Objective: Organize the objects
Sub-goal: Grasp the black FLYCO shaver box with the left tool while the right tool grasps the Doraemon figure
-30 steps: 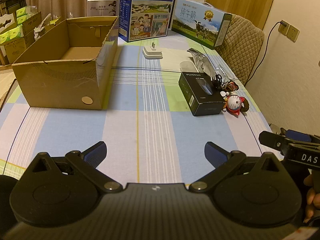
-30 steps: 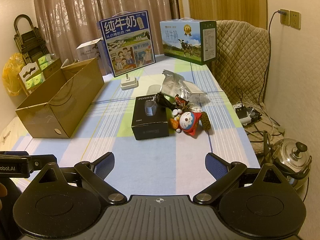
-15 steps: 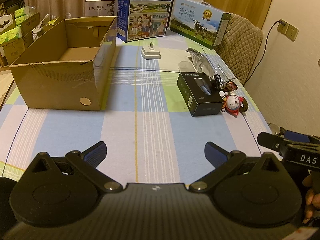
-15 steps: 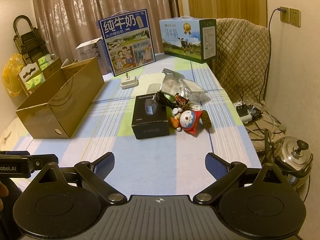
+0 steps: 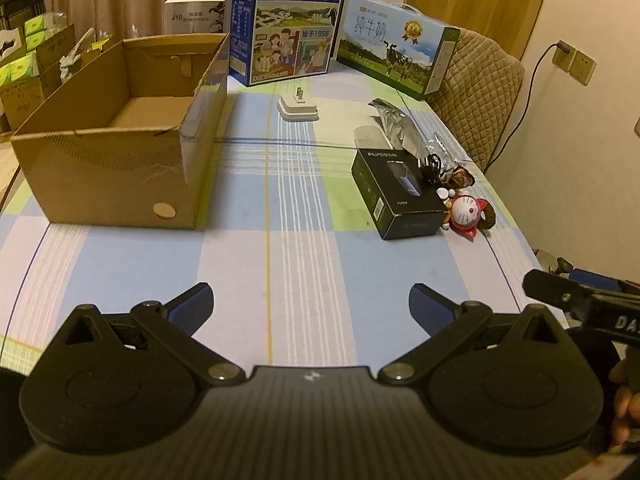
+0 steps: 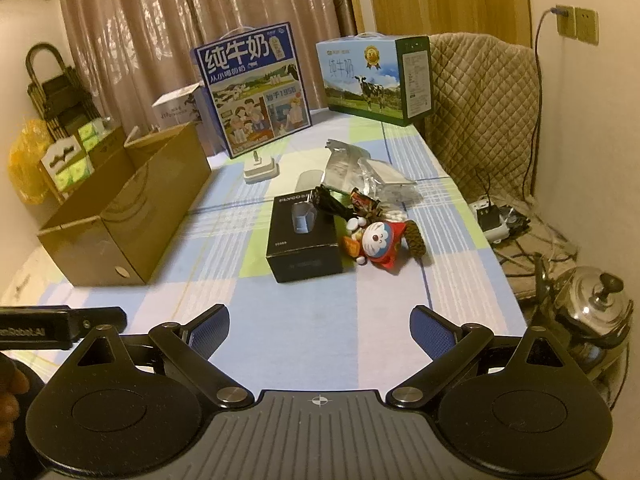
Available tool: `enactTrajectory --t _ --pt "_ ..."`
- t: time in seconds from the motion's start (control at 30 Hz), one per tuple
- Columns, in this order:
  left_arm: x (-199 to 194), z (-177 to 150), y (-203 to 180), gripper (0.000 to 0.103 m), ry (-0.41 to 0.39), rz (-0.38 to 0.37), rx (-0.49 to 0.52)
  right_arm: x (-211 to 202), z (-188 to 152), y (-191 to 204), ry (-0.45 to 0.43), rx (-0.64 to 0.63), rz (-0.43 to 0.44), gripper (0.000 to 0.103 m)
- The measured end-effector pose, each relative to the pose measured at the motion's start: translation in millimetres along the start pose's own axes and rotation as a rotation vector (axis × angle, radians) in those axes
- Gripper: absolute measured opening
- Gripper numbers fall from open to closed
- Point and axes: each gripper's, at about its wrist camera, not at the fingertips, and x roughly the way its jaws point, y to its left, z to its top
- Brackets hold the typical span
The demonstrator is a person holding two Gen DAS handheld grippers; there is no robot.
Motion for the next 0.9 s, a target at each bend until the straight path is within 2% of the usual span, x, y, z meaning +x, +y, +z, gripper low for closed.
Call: enactTrajectory --t 0.1,0.2,0.37,0.57,0.7,0.9 --pt "5 8 -3 0.102 -0.008 0.005 0.024 -7 11 -4 -0.018 0.025 0.005 0.095" --pt "12 19 -7 0.102 -0.018 0.009 0.043 -11 27 -1 -0.048 -0.045 -0.025 0.095" --pt "26 39 -13 0.102 -0.032 -0.01 0.043 -9 50 -12 -0.073 -0.086 -0.047 0.095" --pt "56 62 -27 0.102 -0.028 -0.052 0.066 10 65 -34 -0.05 -0.101 -0.057 0.094" --pt "88 74 -45 0.102 -0.011 -0.084 0.098 27 65 -46 -0.02 -0.103 -0.07 0.085" --pt "136 80 -73 0.098 0.035 -0.134 0.125 54 65 -69 0.01 -0.082 -0.079 0.083"
